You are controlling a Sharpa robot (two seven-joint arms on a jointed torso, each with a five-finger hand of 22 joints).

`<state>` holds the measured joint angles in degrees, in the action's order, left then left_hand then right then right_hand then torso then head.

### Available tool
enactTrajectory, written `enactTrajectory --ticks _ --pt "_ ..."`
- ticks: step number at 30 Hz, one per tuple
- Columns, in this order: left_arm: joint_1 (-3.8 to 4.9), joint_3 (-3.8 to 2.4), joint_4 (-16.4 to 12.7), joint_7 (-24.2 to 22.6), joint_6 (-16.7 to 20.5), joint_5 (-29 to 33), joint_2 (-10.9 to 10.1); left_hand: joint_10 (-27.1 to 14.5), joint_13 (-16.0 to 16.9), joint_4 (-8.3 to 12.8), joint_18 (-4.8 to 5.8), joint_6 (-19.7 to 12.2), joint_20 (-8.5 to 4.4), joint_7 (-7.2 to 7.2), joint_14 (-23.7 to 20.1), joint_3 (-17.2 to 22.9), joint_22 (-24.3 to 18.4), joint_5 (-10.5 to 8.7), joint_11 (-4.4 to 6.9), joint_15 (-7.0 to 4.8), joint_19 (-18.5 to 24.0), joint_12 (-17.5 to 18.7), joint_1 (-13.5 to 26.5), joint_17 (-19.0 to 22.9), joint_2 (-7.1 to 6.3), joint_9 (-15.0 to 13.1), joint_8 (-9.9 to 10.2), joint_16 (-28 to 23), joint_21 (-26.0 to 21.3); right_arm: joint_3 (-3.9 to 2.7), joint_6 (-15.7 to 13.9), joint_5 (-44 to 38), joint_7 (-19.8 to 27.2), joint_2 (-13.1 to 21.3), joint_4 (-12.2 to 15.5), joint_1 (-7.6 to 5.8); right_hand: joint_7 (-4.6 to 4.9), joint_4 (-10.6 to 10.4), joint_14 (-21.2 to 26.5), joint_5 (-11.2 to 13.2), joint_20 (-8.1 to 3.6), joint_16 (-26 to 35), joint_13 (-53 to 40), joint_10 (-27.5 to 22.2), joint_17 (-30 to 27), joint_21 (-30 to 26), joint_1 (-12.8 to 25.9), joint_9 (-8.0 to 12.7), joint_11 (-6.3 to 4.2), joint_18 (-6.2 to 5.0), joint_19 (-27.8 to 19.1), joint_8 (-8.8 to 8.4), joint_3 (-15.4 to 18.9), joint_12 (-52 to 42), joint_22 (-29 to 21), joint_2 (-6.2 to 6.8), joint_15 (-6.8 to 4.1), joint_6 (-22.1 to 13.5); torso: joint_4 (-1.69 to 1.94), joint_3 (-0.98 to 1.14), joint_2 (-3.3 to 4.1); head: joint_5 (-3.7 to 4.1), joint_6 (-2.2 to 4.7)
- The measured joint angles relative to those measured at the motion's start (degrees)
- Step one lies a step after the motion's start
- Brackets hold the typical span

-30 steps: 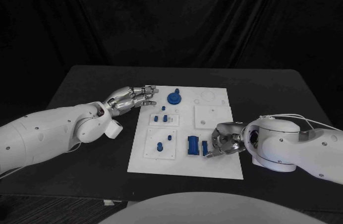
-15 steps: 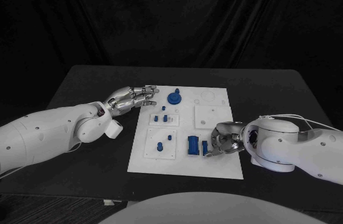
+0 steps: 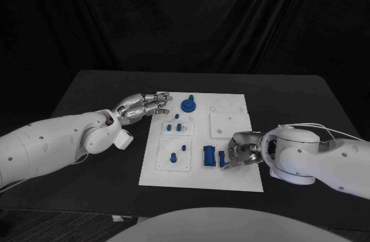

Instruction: Assemble the parts on the task board

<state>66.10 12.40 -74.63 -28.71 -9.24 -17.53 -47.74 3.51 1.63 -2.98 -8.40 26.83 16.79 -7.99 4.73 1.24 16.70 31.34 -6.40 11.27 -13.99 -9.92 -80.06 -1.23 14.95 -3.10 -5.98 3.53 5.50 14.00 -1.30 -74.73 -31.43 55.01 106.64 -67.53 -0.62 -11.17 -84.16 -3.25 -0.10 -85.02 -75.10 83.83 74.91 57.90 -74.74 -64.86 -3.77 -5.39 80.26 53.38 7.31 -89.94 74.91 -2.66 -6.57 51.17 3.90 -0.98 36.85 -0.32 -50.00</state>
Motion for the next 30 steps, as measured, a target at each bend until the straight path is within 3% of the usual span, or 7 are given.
enactTrajectory --ticks 9,15,18,22,25,27,30 --pt "0.0 -0.01 0.0 0.02 -0.01 0.0 -0.07 0.0 0.05 -0.01 0.0 0.0 0.0 0.0 0.0 -0.01 0.0 0.0 0.0 0.0 0.0 0.0 0.0 0.0 0.0 0.0 0.0 0.0 0.0 -0.1 -0.03 0.01 -0.08 0.02 -0.24 0.23 0.0 -0.21 0.11 0.26 0.0 0.0 0.05 0.22 0.0 -0.41 -0.13 -0.26 -0.22 -0.01 0.0 0.27 1.9 -0.11 -0.01 0.48 -0.19 0.42 0.04 0.04 -0.02 0.14 0.0" --pt "-0.01 -0.01 -0.03 0.01 -0.01 0.0 -0.26 0.0 0.04 0.06 0.11 0.0 0.0 0.0 0.0 0.38 0.0 0.0 0.0 0.0 0.0 0.0 0.0 0.0 0.0 0.0 0.0 0.0 0.0 0.07 -0.45 0.0 0.28 1.06 0.14 0.47 0.0 -1.08 0.11 0.24 -0.21 0.07 0.18 0.33 0.0 -1.12 1.44 0.63 -0.34 0.0 -0.21 -1.43 3.69 -0.09 -0.01 2.02 -0.19 -0.22 0.04 0.06 -0.02 0.14 0.0" --pt "-0.03 0.0 -0.05 -0.13 0.06 0.0 -0.43 0.0 0.06 0.53 0.93 0.21 -0.02 -0.21 0.0 0.89 0.01 0.0 0.0 0.0 -0.01 -0.03 0.16 -0.05 -0.16 0.0 -0.12 0.22 0.25 0.15 -1.24 -0.01 0.85 2.12 0.82 0.51 0.09 -3.3 0.11 0.2 -0.15 0.84 0.15 0.43 0.0 -2.24 4.05 1.85 -0.44 0.0 -0.67 -3.43 6.16 -0.09 -0.01 4.1 -0.19 -1.84 0.02 0.06 -0.03 0.26 0.0" --pt "-0.06 0.0 -0.12 -0.56 0.33 0.0 -0.57 0.17 0.1 0.69 0.92 0.68 -0.01 -0.17 0.14 1.33 0.01 -0.24 -0.17 0.13 -0.41 -0.45 1.31 -0.09 -1.3 -0.02 -0.23 0.45 0.48 0.23 -4.02 0.08 2.31 3.7 1.32 -0.52 0.16 -5.66 0.11 0.2 0.02 2.75 0.15 0.43 -0.02 -5.57 13.56 3.42 -0.44 -0.54 -2.14 -5.68 6.16 -0.09 -0.01 5.65 -0.19 -2.11 -0.03 0.05 -0.07 0.47 0.0" --pt "-0.06 0.0 -0.29 -1.28 0.86 0.0 -0.74 0.71 0.29 0.42 0.92 1.23 -0.01 -0.01 0.55 1.61 -0.32 -0.67 -0.49 -0.11 -0.41 -1.42 2.21 -0.09 -2.21 -0.11 -0.67 0.45 0.48 0.15 -7.85 0.38 4.23 4.89 1.18 -2.38 0.35 -5.73 0.11 0.2 0.25 5.3 0.15 0.2 -2.57 -10.04 18.13 4.39 -0.2 -0.92 -3.73 -6.65 5.95 -0.09 0.02 4.11 -0.19 -1.17 -0.09 0.02 -0.14 0.47 0.0" --pt "-0.08 0.0 -0.34 -1.91 1.31 0.0 -0.83 1.61 0.47 -0.85 0.92 1.99 -0.01 -0.09 0.51 1.38 -0.69 -0.98 -0.58 -0.76 -0.41 -2.47 3.58 -0.09 -2.79 -0.17 -0.96 0.45 0.48 0.11 -10.64 0.79 5.84 5.47 0.74 -3.34 0.41 -5.73 0.11 0.2 0.49 7.24 0.15 0.2 -5.09 -12.82 20.72 5.35 -0.21 -1.79 -4.64 -7.95 5.95 0.71 0.04 1.5 -0.19 -1.02 -0.12 0.02 -0.2 0.42 0.0" --pt "-0.09 0.01 -0.38 -3.31 2.27 0.0 -0.85 3.4 0.7 -8.62 0.86 4.35 -0.44 -0.31 0.98 -2.52 -1.6 -3.34 -1.31 -2.02 0.02 -4.84 7.64 -0.18 -3.84 -0.34 -1.8 0.73 0.48 0.09 -15.65 2.56 9.53 6.19 -0.9 -4.35 1.77 -5.36 2.7 -1.95 1.12 15.35 0.24 -1.97 -14.6 -24.7 24.76 10.65 1.12 -3.69 -8.9 -13.74 7.37 9.14 -0.37 -3.14 1.56 -1.16 -0.16 0.01 -0.34 0.43 0.0"
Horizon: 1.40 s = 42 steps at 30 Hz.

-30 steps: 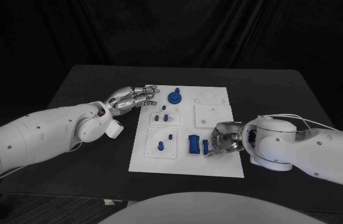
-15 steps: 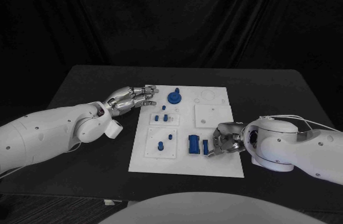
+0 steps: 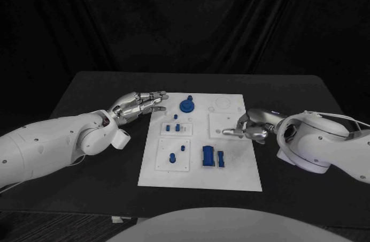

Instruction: Assemble the parts on the task board

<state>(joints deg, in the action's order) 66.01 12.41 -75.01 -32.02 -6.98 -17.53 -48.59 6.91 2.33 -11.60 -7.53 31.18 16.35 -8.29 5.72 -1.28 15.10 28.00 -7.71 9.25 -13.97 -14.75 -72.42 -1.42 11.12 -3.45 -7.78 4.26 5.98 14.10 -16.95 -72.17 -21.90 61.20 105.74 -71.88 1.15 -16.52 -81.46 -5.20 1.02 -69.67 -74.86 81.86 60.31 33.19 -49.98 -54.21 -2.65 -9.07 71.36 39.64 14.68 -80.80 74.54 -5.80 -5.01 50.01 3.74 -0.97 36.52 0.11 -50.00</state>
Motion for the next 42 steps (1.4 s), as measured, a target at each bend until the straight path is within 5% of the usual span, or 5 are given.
enactTrajectory --ticks 6,10,21,31,42 --pt "-0.01 0.0 -0.73 -3.46 3.09 0.0 0.08 2.5 0.25 -5.12 -1.79 4.0 -1.39 -0.35 -0.17 -5.32 -6.02 -7.16 -0.28 -1.07 7.65 -2.83 0.82 -0.01 -0.23 -0.31 -1.42 0.16 -3.66 0.04 -6.01 9.97 11.63 -0.38 -5.21 -0.38 9.05 -0.13 25.52 -2.72 8.81 48.18 35.75 -33.83 -35.17 -28.46 -5.51 17.82 10.47 0.85 -17.61 -16.58 3.46 54.25 -17.89 -6.07 10.78 -2.21 0.03 -0.11 -0.62 0.37 0.0" --pt "-0.01 -0.01 -1.04 -4.67 5.23 0.0 -0.08 2.97 0.25 -5.13 -1.79 4.23 -3.0 0.12 -1.25 -6.92 -6.95 -7.16 0.54 -2.56 9.1 -3.39 0.36 0.05 -0.28 -0.29 -1.42 0.08 -3.67 0.02 -6.07 16.9 19.24 -1.16 -7.96 0.39 7.52 -0.16 35.69 0.2 11.79 58.75 46.09 -40.94 -42.26 -30.01 -6.28 23.85 14.62 2.09 -26.79 -22.4 5.08 64.25 -25.87 -6.87 15.01 -7.23 0.03 -0.12 -0.86 0.55 0.0" --pt "-0.12 0.01 -1.33 -6.21 9.4 0.01 -0.06 -0.58 -0.13 -5.17 -1.78 -3.36 -6.04 2.58 -4.49 -9.71 -7.56 -7.16 3.6 -5.38 9.73 0.13 -1.03 0.97 0.53 0.56 2.23 -2.95 -3.67 0.1 -2.87 34.29 38.89 -2.62 -12.55 2.93 -4.54 -0.14 77.34 2.2 12.31 68.8 64.0 -68.81 -59.16 -32.31 -4.36 40.82 7.48 2.39 -68.45 -34.6 9.75 75.52 -68.08 -6.33 12.82 -26.8 -0.17 -0.14 -0.79 0.23 0.0" --pt "-0.39 -0.58 -1.78 -5.87 10.26 0.06 -0.05 -4.21 -1.56 -1.52 -0.77 -9.88 -8.53 6.19 -5.41 -7.64 -9.3 -10.62 6.2 -7.54 12.22 3.6 14.5 1.19 -1.5 2.37 5.99 -3.68 -5.03 -0.79 -2.14 37.43 41.61 -3.46 -13.28 3.5 -1.15 14.46 81.44 5.0 -0.37 69.46 74.66 -81.43 -60.25 -32.99 36.18 53.63 2.62 8.69 -71.35 -39.44 -8.53 80.6 -74.46 5.23 5.3 -44.21 -0.37 -0.18 -0.9 0.18 0.72" --pt "-2.55 -5.48 -6.85 -3.86 19.77 3.57 1.51 -6.27 -2.14 3.19 1.42 -17.71 -11.67 7.92 -5.69 -4.06 -13.85 -17.01 7.45 -8.65 13.75 7.74 35.79 1.34 -5.01 3.21 7.29 -3.9 -5.66 -7.32 -8.38 46.96 43.61 -9.68 -14.37 7.27 -1.16 16.53 81.44 5.0 -0.73 69.46 74.81 -81.66 -60.26 -32.99 49.63 54.15 2.66 8.68 -71.34 -39.43 -14.54 80.6 -74.49 5.86 5.3 -49.82 -1.6 0.27 -2.53 0.05 7.58"
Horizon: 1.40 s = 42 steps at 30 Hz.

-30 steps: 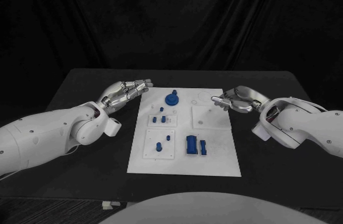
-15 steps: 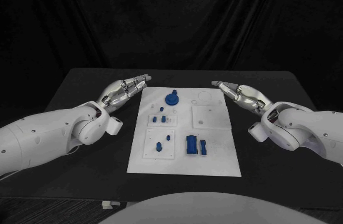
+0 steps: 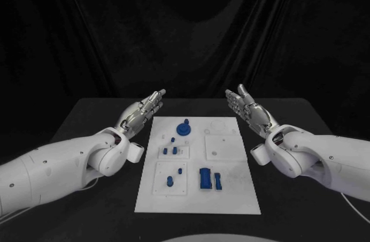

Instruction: Assemble the parts on the task board

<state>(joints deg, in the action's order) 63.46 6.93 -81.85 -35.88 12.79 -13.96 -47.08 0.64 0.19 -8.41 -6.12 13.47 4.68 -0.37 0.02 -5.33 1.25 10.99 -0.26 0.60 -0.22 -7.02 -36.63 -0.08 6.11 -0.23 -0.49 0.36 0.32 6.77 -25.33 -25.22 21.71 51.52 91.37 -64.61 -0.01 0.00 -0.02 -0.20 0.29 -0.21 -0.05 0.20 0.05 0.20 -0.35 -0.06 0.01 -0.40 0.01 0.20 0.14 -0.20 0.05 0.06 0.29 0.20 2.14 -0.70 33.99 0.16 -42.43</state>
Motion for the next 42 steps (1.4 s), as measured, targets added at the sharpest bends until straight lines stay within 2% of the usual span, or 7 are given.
enactTrajectory --ticks 6,10,12,21,34,38,42 --pt "-1.47 -3.34 -3.66 1.75 9.62 4.05 1.11 -0.18 -0.08 2.01 0.98 -2.96 -2.88 0.27 0.0 3.01 -0.79 -2.38 0.17 0.0 0.17 1.55 7.97 0.01 -2.52 0.12 0.07 0.0 0.0 -3.92 -6.54 9.29 2.5 -3.94 -0.73 2.42 0.0 0.0 0.0 0.0 0.0 0.0 0.0 0.0 0.0 0.0 -0.01 0.01 0.0 -0.01 0.0 0.0 0.0 0.0 0.0 0.0 0.0 0.0 -1.05 0.36 -1.38 -0.1 4.75" --pt "-2.32 -5.1 -5.73 3.07 16.3 6.91 1.72 -0.25 -0.12 3.29 3.6 -4.61 -3.58 0.28 0.0 4.29 -1.01 -3.75 0.24 0.0 0.27 4.02 12.53 0.01 -4.3 0.16 0.22 0.0 0.0 -5.63 -10.65 15.11 4.11 -5.66 -1.11 3.5 0.0 0.0 0.0 0.0 0.01 0.0 0.0 0.0 0.0 0.0 -0.01 0.01 0.0 -0.01 0.0 0.0 0.0 -0.01 0.01 0.0 0.01 0.0 -1.56 0.52 -2.08 -0.14 6.76" --pt "-2.66 -5.78 -6.51 3.72 19.45 8.28 1.95 -0.25 -0.13 4.54 3.59 -5.33 -3.7 0.36 0.0 4.62 -1.03 -4.34 0.24 0.0 0.15 4.88 14.46 0.01 -4.8 0.16 0.22 0.0 0.0 -6.17 -12.45 17.62 4.85 -6.24 -1.23 3.9 0.0 0.0 0.0 0.0 0.0 0.0 0.0 0.0 0.0 0.0 -0.01 0.01 0.0 -0.01 0.0 0.0 0.0 -0.01 0.01 0.0 0.0 0.0 -1.77 0.58 -2.33 -0.15 7.42" --pt "-3.24 -6.83 -7.93 5.63 27.74 11.95 2.29 -0.25 -0.12 7.33 5.39 -7.64 -4.18 0.48 -0.2 5.29 -1.17 -8.15 0.24 -0.2 0.08 6.34 21.29 0.0 -5.79 0.16 0.22 0.01 0.0 -6.71 -16.45 23.23 6.65 -6.84 -1.43 4.3 0.0 0.0 0.0 0.0 0.01 0.0 -0.01 0.0 0.01 0.0 -0.01 -0.01 0.0 -0.02 0.0 0.0 0.0 -0.01 0.02 0.0 0.01 0.0 -2.09 0.69 -2.74 -0.16 8.04" --pt "-3.25 -6.83 -7.94 6.49 30.26 13.42 2.29 -0.25 -0.11 8.05 5.36 -12.44 -4.4 0.37 -0.2 5.34 -1.16 -10.52 0.24 -0.19 0.27 6.69 27.63 -0.02 -6.12 0.15 0.21 0.01 0.0 -6.71 -17.81 24.96 7.32 -6.84 -1.43 4.31 0.0 0.0 0.0 -0.01 0.01 -0.01 -0.01 0.0 0.02 0.0 -0.02 -0.03 0.0 -0.02 0.0 0.0 0.0 -0.02 0.03 0.0 0.01 0.0 -2.13 0.7 -2.8 -0.16 8.06" --pt "-3.25 -6.84 -7.95 6.57 30.51 13.58 2.29 -0.25 -0.1 8.1 5.36 -13.26 -4.4 0.37 -0.2 5.28 -1.16 -10.79 0.24 -0.19 0.27 6.68 34.91 -0.02 -6.11 0.15 0.21 0.01 0.0 -6.71 -17.95 25.14 7.41 -6.84 -1.44 4.31 0.0 0.0 0.0 -0.01 0.01 0.0 -0.02 0.01 0.02 0.0 -0.02 -0.03 0.0 -0.03 0.0 0.0 0.0 -0.02 0.03 0.0 0.01 0.0 -2.14 0.7 -2.8 -0.16 8.06" --pt "-3.25 -6.84 -7.95 6.62 30.67 13.67 2.29 -0.25 -0.1 8.1 5.36 -13.26 -4.4 0.37 -0.2 5.28 -1.16 -10.79 0.24 -0.19 0.27 6.68 36.24 0.0 -6.11 0.14 0.21 0.01 0.0 -6.71 -18.04 25.24 7.46 -6.84 -1.44 4.31 0.01 0.0 0.0 -0.01 0.01 0.0 -0.02 0.01 0.02 0.0 -0.02 -0.04 0.0 -0.03 0.0 0.0 0.0 -0.02 0.03 0.0 0.01 0.0 -2.14 0.7 -2.81 -0.16 8.06"
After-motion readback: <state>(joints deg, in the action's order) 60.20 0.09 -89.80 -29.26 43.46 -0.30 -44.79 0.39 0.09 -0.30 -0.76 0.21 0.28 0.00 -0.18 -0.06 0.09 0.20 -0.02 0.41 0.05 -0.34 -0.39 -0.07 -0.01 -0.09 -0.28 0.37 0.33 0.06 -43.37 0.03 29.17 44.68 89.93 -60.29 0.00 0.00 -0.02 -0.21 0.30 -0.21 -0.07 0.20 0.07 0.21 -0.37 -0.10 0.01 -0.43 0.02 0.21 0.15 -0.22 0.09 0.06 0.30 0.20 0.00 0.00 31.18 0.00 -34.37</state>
